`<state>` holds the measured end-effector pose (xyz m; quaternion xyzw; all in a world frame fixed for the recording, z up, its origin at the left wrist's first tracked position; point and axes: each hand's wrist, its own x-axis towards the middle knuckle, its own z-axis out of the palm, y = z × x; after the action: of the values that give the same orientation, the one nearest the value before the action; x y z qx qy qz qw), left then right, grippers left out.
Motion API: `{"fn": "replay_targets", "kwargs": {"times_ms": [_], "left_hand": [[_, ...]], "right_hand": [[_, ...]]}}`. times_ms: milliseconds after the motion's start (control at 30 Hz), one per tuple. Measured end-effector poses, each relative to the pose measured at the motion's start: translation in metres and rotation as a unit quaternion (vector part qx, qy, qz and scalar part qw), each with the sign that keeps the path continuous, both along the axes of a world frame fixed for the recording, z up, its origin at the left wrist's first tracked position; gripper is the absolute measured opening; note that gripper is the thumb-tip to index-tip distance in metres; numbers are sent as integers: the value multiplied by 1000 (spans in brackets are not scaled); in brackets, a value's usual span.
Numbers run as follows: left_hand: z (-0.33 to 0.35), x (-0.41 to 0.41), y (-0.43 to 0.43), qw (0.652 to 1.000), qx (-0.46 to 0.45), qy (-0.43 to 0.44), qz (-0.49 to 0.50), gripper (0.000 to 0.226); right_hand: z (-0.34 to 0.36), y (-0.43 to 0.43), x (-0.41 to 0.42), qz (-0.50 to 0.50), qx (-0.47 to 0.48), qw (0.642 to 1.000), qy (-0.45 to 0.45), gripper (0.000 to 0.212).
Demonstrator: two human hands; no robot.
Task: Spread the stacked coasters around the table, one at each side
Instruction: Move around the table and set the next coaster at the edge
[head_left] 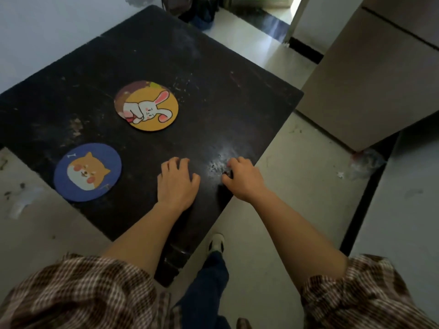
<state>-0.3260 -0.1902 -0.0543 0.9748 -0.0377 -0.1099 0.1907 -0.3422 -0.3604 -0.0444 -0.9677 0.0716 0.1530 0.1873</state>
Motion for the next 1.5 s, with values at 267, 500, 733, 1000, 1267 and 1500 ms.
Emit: {"fn": "replay_targets", "kwargs": {"times_ms": [267,500,733,1000,1267,1500], "left_hand": [[-12,37,-17,996,-35,2,84,42],[-17,89,-8,981,-31,-13,189,48],[-23,135,10,956,-9,-22,294,48],[-23,174,10,853,-100,-4,513,57],[-15,188,19,743,-225,-39,629,58],[-16,177,26,715,-303,43,628,27]], "right_hand": [[2,-17,73,103,-13,995,5,37],[-5,-7,158,200,24,979,-26,34],[-19,18,230,251,73,965,5,36],[-34,40,284,203,186,960,56,30],[-34,61,303,-30,305,944,120,13],[-31,58,295,83,284,951,87,5]]}}
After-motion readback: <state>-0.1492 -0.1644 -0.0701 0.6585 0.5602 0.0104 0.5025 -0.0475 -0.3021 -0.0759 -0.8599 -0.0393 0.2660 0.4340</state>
